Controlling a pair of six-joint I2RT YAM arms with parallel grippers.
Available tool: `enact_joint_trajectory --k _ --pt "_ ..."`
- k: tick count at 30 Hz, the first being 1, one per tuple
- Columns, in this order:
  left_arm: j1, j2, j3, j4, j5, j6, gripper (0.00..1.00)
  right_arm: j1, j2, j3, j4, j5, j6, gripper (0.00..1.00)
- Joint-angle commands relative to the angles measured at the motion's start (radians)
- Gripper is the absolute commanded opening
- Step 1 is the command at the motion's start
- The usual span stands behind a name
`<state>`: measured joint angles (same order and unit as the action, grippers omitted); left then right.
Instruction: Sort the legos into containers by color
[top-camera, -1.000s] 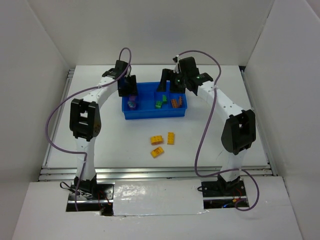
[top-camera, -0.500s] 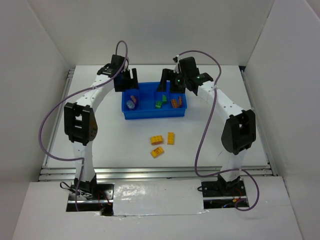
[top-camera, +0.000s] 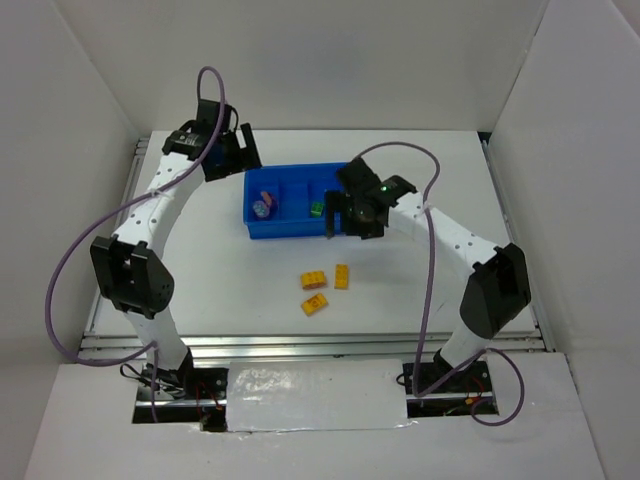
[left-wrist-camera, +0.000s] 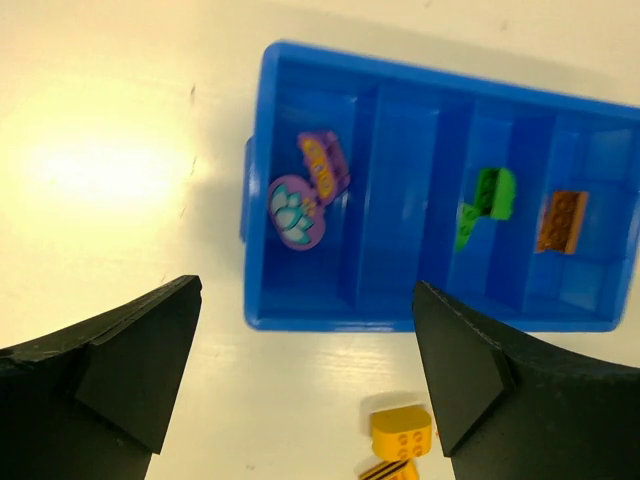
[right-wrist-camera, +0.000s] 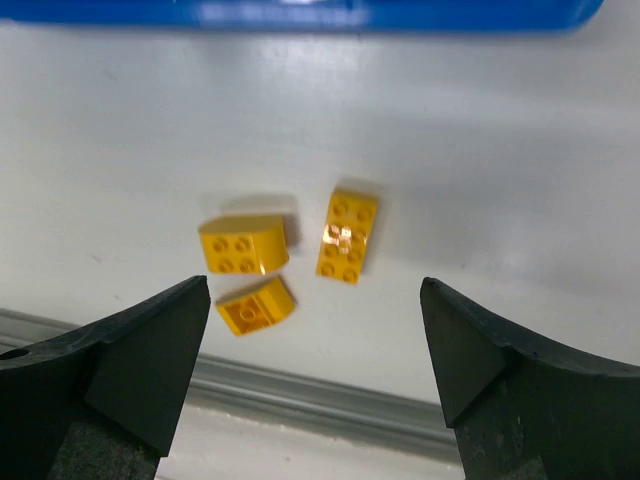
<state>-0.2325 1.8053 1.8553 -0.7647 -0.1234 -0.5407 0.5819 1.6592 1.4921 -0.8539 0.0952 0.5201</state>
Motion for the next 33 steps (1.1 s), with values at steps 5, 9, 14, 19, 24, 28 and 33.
enact_joint_trajectory --k 5,9,14,19,24,28,33 --pt "-0.004 -0.083 -0.053 -0.077 -0.133 -0.091 1.0 0.078 0.012 -0.121 -0.033 0.107 0.089 0.9" --pt "-0.001 -0.107 -0.036 -0.125 -0.191 -0.108 1.0 0.079 0.094 -0.138 -0.005 0.048 0.097 0.86" --pt "0.01 -0.127 -0.074 -0.137 -0.162 -0.09 1.0 0.078 0.141 -0.196 0.075 -0.003 0.086 0.81" --pt "0.015 -0.152 -0.107 -0.154 -0.151 -0.074 1.0 0.079 0.191 -0.205 0.124 -0.048 0.118 0.73" --pt "0.016 -0.19 -0.154 -0.13 -0.13 -0.07 1.0 0.088 0.211 -0.201 0.154 -0.046 0.135 0.73" --pt "0.016 -0.207 -0.186 -0.114 -0.091 -0.068 0.99 0.098 0.25 -0.202 0.135 -0.025 0.155 0.66" --pt "0.018 -0.248 -0.222 -0.101 -0.088 -0.061 0.99 0.095 0.237 -0.276 0.148 -0.012 0.189 0.57"
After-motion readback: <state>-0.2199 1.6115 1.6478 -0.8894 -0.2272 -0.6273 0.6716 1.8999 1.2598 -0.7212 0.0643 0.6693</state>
